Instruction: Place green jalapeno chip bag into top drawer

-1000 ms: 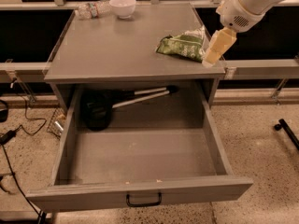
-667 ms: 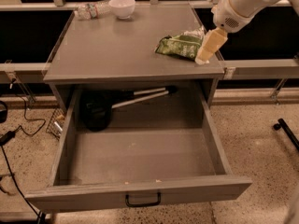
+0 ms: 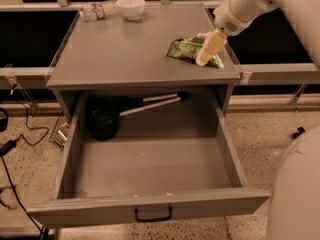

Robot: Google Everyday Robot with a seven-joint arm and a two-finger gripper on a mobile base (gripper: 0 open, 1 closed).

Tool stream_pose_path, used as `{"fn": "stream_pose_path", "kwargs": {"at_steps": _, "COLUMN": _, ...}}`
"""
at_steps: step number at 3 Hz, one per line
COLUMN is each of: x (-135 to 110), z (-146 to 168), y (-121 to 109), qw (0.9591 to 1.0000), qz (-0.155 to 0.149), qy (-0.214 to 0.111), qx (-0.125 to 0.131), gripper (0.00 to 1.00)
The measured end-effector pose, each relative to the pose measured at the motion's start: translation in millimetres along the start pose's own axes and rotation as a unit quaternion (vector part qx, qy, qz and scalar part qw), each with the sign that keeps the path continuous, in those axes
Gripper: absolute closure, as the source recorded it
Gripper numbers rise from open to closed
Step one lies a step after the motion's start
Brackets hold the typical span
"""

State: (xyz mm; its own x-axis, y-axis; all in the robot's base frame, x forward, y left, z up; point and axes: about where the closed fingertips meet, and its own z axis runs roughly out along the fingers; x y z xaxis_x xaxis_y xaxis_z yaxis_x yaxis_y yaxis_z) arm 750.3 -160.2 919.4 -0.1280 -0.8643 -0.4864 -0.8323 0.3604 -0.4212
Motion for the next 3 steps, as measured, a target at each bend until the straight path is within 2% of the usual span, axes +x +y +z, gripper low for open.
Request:
{"fn": "stream_pose_path", "kwargs": {"at_steps": 2, "x": -25, "z": 39, "y": -12, "qw": 0.9987, "qz": -0.026, "qy": -0.042, "qx": -0.008, "gripper": 0.00}}
{"fn": "stream_pose_path", "kwargs": {"at_steps": 3, "x": -31, "z": 58, "y": -12, "qw": 0.9983, "qz": -0.034, "qy": -0.042, "qx": -0.023, "gripper": 0.00}}
